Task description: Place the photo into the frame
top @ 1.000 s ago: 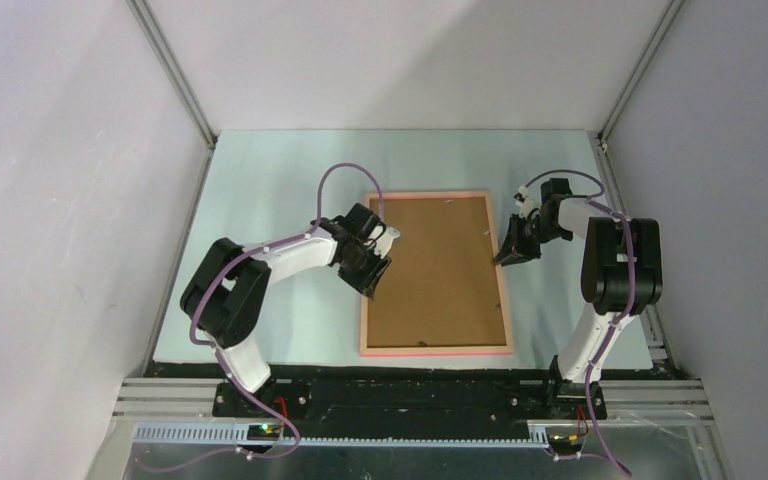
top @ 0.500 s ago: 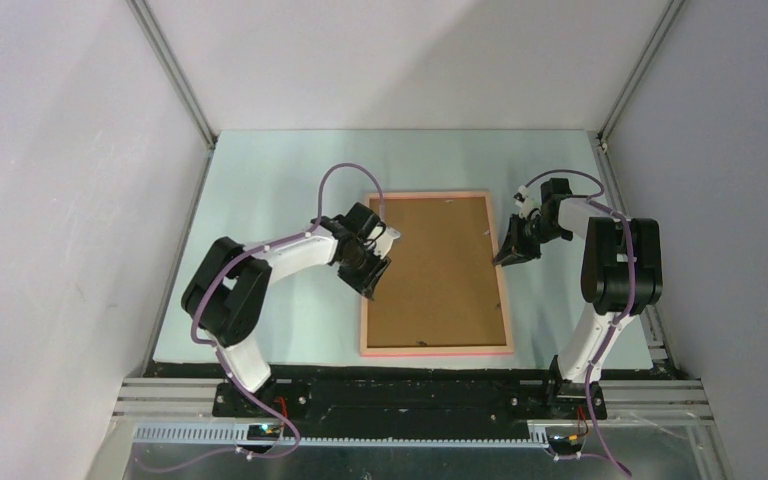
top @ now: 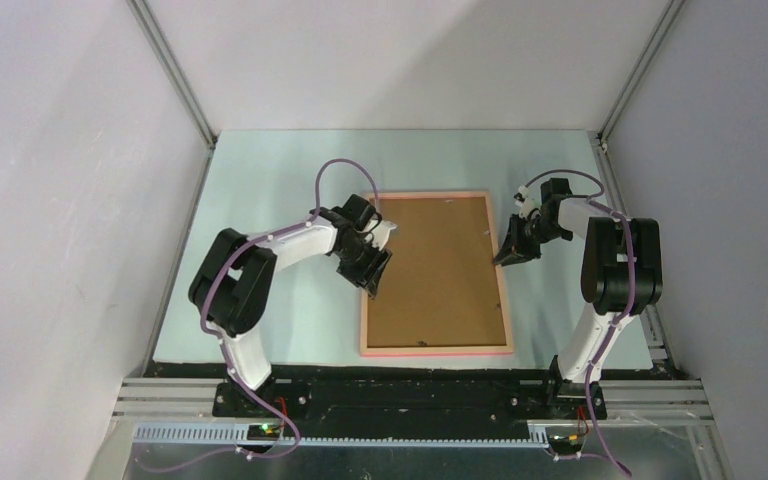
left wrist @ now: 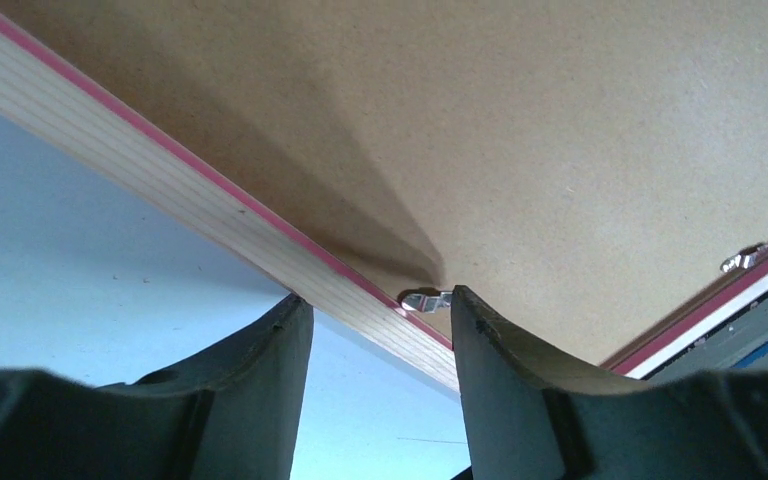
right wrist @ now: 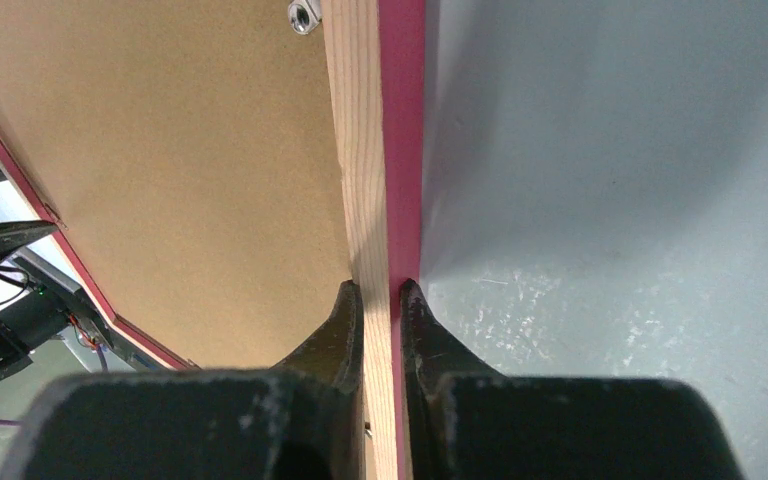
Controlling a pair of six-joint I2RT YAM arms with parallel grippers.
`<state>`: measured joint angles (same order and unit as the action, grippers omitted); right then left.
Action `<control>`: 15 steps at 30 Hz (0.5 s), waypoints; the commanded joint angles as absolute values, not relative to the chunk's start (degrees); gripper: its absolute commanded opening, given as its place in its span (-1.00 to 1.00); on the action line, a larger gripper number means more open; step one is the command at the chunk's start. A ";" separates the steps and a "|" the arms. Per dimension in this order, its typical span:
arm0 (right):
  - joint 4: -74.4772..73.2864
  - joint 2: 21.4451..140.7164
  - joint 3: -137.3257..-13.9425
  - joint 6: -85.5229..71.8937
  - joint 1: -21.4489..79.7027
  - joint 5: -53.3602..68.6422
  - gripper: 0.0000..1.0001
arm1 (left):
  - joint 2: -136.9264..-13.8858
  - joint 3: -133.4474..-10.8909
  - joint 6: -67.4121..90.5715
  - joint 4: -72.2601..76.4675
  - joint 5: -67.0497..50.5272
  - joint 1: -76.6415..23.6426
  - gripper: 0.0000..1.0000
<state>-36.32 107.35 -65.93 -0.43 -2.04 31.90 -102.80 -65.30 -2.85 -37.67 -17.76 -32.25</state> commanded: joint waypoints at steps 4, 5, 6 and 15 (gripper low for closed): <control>-32.39 108.62 -66.89 -0.16 -1.05 31.21 -1.00 | -104.23 -67.34 -0.46 -32.93 -14.61 -32.30 0.07; -32.37 108.63 -66.89 -0.17 -1.05 31.25 -1.00 | -104.19 -67.09 0.25 -32.68 -14.02 -32.31 0.06; -32.31 108.65 -66.89 -0.15 -1.01 31.35 -1.00 | -104.16 -66.94 1.18 -32.16 -13.74 -32.33 0.05; -32.30 108.60 -66.89 -0.18 -1.05 31.29 -1.00 | -103.37 -65.13 0.91 -31.32 -12.24 -32.34 -0.04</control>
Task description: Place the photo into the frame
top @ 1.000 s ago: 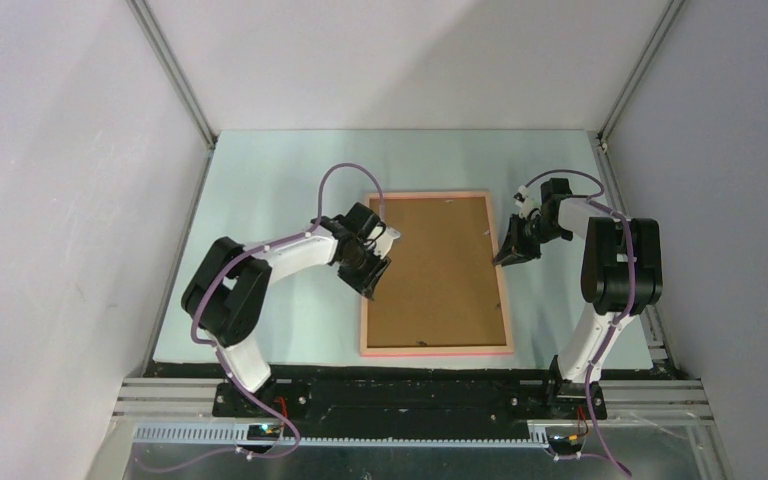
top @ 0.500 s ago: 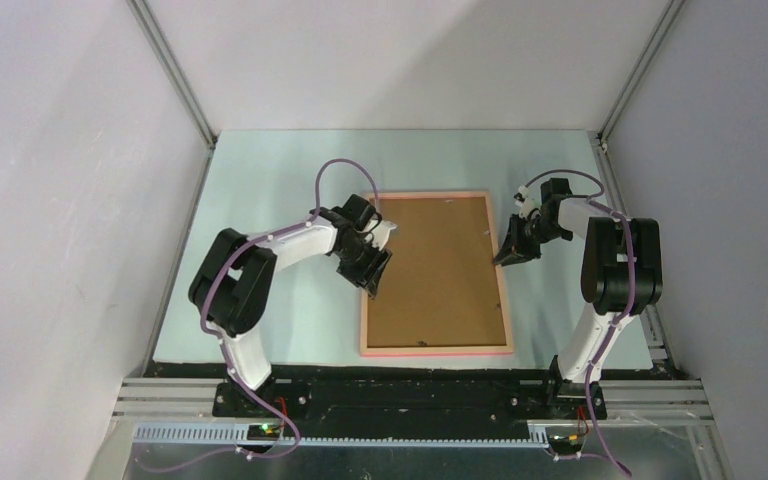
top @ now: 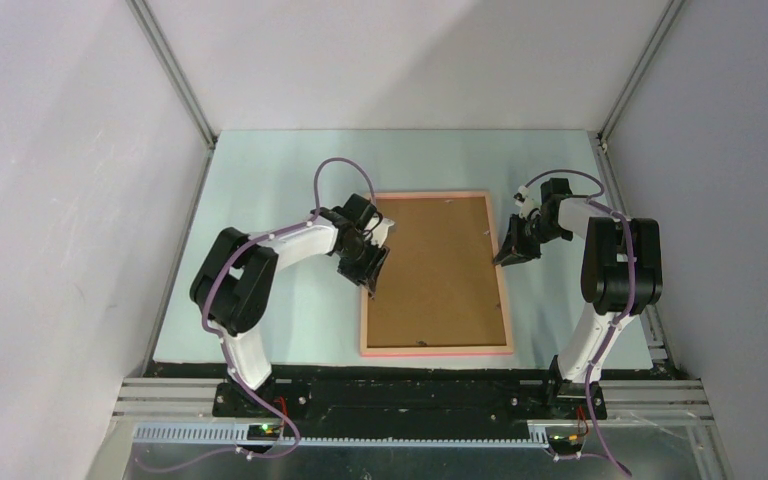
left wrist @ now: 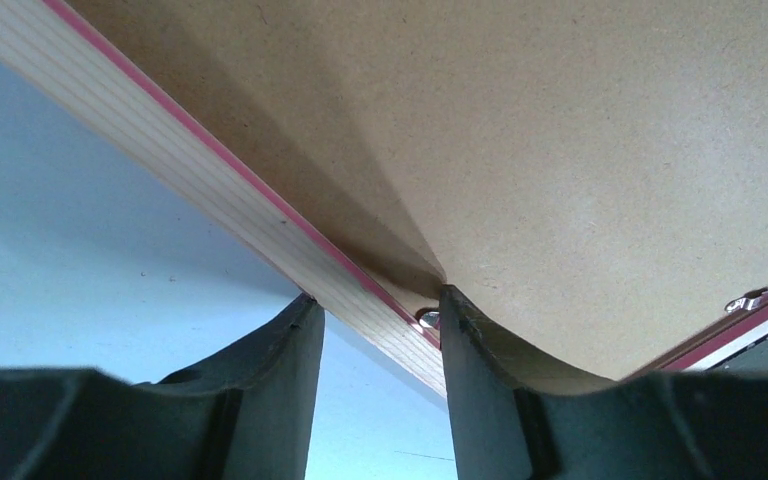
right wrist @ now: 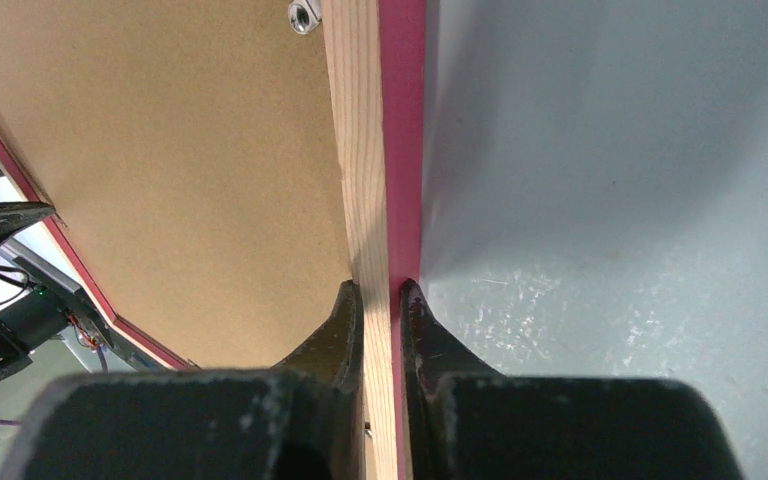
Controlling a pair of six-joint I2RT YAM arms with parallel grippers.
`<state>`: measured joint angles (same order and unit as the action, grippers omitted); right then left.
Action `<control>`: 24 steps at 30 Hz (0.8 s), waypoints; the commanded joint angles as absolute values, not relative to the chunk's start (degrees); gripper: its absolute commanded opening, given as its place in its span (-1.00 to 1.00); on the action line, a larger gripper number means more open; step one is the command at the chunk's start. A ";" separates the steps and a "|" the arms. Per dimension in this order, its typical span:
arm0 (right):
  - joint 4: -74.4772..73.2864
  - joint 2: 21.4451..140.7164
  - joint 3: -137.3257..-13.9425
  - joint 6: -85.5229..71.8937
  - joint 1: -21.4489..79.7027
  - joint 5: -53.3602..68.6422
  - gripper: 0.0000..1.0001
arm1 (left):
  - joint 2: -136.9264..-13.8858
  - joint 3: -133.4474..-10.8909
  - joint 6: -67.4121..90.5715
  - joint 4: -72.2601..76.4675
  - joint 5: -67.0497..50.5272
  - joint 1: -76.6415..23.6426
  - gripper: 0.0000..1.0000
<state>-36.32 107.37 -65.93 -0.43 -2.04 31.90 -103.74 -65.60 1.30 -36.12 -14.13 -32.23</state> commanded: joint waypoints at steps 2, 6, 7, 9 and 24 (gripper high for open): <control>-32.31 108.61 -66.90 -0.16 -1.13 31.23 -1.00 | -102.67 -64.30 0.25 -31.35 -12.02 -32.39 -0.06; -32.18 108.57 -66.85 -0.18 -1.23 31.17 -1.00 | -101.06 -63.13 -2.55 -32.33 -12.35 -32.95 -0.09; -32.13 108.55 -66.88 -0.18 -1.36 31.13 -1.00 | -100.81 -62.78 -2.99 -32.56 -12.69 -33.31 -0.09; -32.02 108.56 -66.88 -0.16 -1.35 31.02 -1.00 | -100.21 -62.11 -3.93 -33.12 -13.62 -33.86 -0.10; -31.93 108.68 -66.88 -0.17 -1.38 30.60 -1.00 | -100.78 -61.89 -7.99 -36.64 -20.28 -36.38 -0.14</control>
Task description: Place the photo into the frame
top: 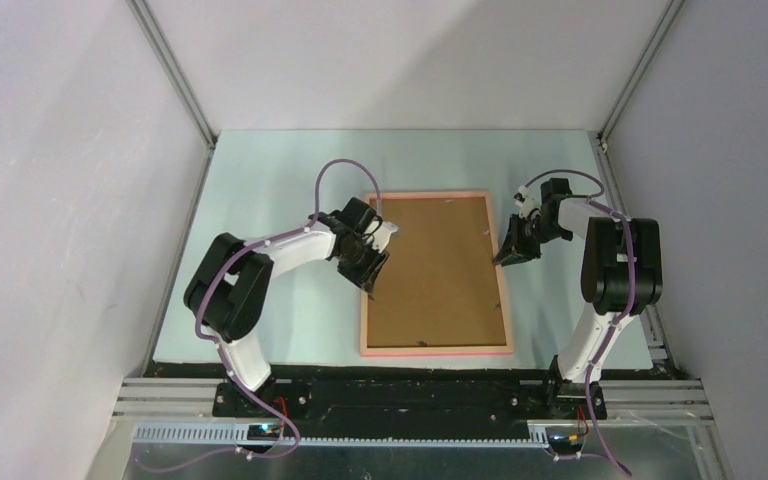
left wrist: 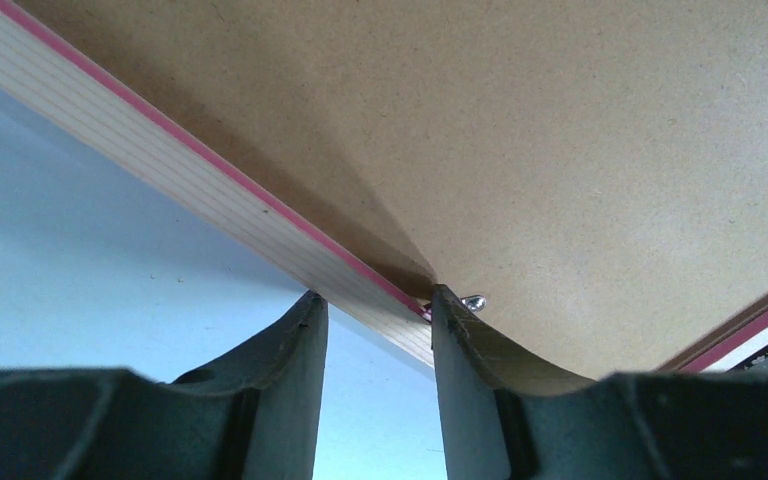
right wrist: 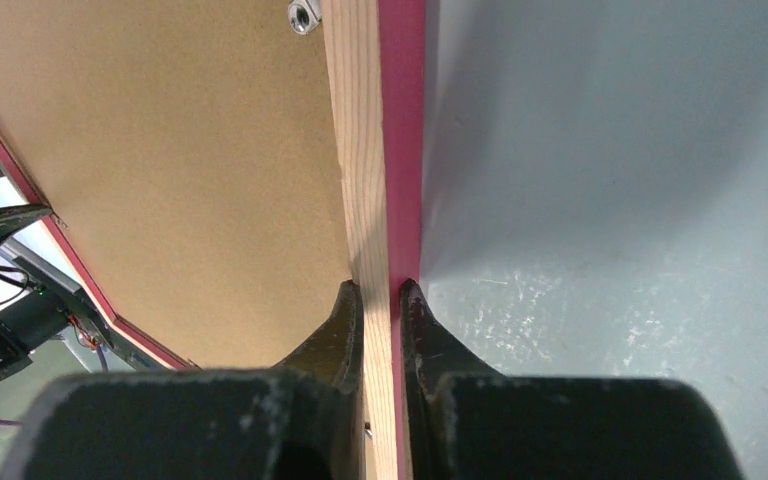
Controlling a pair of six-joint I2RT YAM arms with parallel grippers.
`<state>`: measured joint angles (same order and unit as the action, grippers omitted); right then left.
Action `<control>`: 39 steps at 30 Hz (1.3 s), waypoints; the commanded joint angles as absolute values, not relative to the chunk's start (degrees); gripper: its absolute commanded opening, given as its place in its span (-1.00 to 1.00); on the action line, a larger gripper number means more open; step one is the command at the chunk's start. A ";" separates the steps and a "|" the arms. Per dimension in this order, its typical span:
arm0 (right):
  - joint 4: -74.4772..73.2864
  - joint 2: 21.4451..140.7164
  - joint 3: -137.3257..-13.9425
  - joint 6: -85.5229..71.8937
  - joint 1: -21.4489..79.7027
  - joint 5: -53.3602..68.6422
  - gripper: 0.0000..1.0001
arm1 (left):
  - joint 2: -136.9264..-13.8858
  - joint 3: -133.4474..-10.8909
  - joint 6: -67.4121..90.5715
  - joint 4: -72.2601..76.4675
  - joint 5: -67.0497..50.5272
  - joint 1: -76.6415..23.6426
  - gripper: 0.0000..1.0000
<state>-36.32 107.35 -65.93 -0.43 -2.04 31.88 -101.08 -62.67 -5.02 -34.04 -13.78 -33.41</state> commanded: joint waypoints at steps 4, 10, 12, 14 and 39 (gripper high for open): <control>-32.69 109.19 -67.55 -0.13 -1.29 30.57 -1.00 | -101.04 -62.10 -9.24 -37.75 -21.69 -37.19 -0.18; -32.74 109.06 -67.61 -0.17 -1.23 30.45 -1.00 | -101.07 -62.40 -11.06 -39.71 -22.93 -37.76 -0.21; -32.71 109.05 -67.59 -0.15 -1.22 30.46 -1.00 | -100.83 -62.40 -11.41 -40.09 -23.20 -37.80 -0.22; -32.70 109.06 -67.60 -0.17 -1.15 30.46 -1.00 | -100.42 -62.38 -11.78 -40.35 -23.41 -37.80 -0.24; -32.76 106.48 -67.59 -0.16 -1.23 31.73 -0.73 | -100.97 -71.38 -6.63 -40.88 -22.45 -28.83 0.31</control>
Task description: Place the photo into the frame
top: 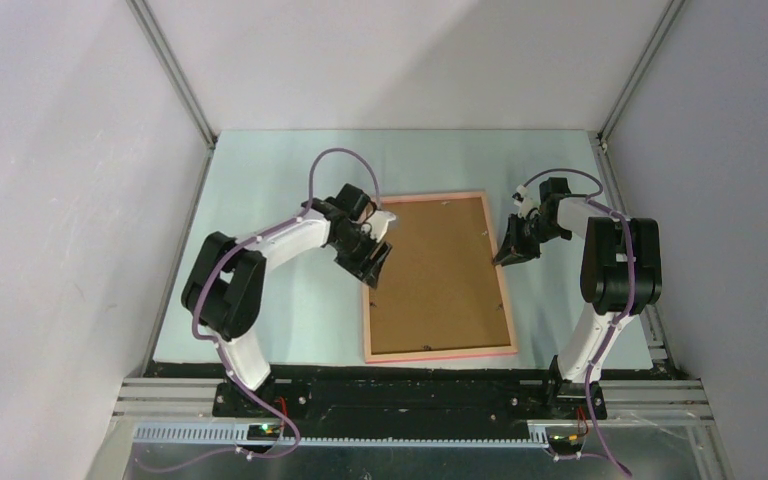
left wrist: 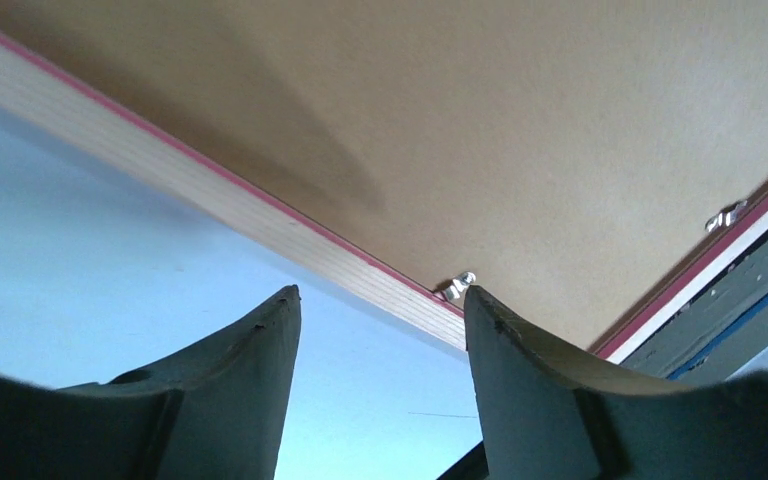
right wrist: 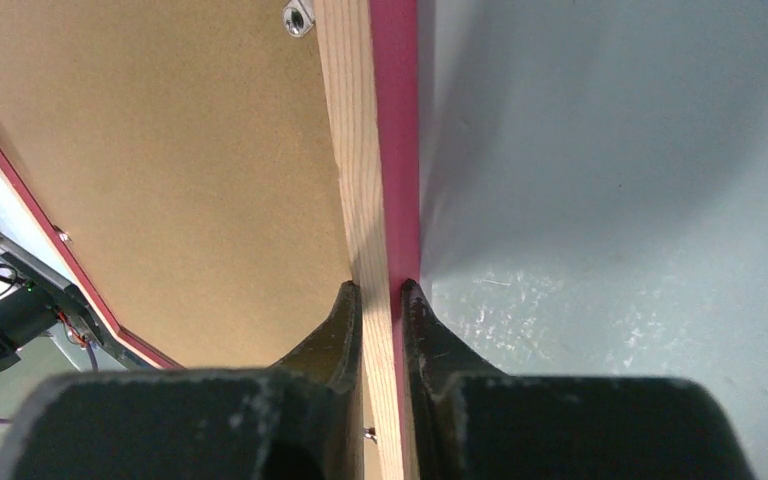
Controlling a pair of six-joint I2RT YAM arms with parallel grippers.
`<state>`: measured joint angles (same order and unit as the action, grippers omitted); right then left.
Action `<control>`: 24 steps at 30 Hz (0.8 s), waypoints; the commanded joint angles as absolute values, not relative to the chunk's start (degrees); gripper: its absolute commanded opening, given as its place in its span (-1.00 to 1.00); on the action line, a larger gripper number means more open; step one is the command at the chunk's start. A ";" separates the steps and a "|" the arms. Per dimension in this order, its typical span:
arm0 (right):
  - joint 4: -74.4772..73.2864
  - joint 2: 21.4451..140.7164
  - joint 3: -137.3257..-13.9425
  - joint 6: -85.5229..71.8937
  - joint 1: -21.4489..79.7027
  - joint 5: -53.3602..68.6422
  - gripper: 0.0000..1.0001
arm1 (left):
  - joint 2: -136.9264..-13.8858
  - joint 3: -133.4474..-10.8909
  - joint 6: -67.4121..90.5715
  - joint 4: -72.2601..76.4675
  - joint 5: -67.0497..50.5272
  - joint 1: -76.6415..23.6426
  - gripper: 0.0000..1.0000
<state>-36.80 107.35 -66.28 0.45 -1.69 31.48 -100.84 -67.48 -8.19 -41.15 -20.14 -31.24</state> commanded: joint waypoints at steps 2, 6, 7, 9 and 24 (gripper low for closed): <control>-32.71 105.84 -67.59 -0.20 -1.25 31.85 -0.59 | -101.62 -72.50 -5.74 -40.88 -22.23 -27.93 0.34; -32.77 104.29 -67.64 -0.18 -1.23 32.16 -0.36 | -103.14 -74.04 -4.45 -40.66 -20.22 -27.43 0.35; -32.82 104.13 -67.66 -0.13 -1.19 32.06 -0.33 | -103.68 -74.28 -4.34 -40.63 -19.82 -27.42 0.35; -33.05 103.81 -67.64 1.21 -1.12 31.87 -0.24 | -104.44 -74.96 -4.10 -40.44 -18.70 -27.42 0.34; -34.13 105.68 -68.27 2.64 2.63 27.56 -0.22 | -106.66 -71.67 -2.65 -39.48 -22.07 -27.08 0.17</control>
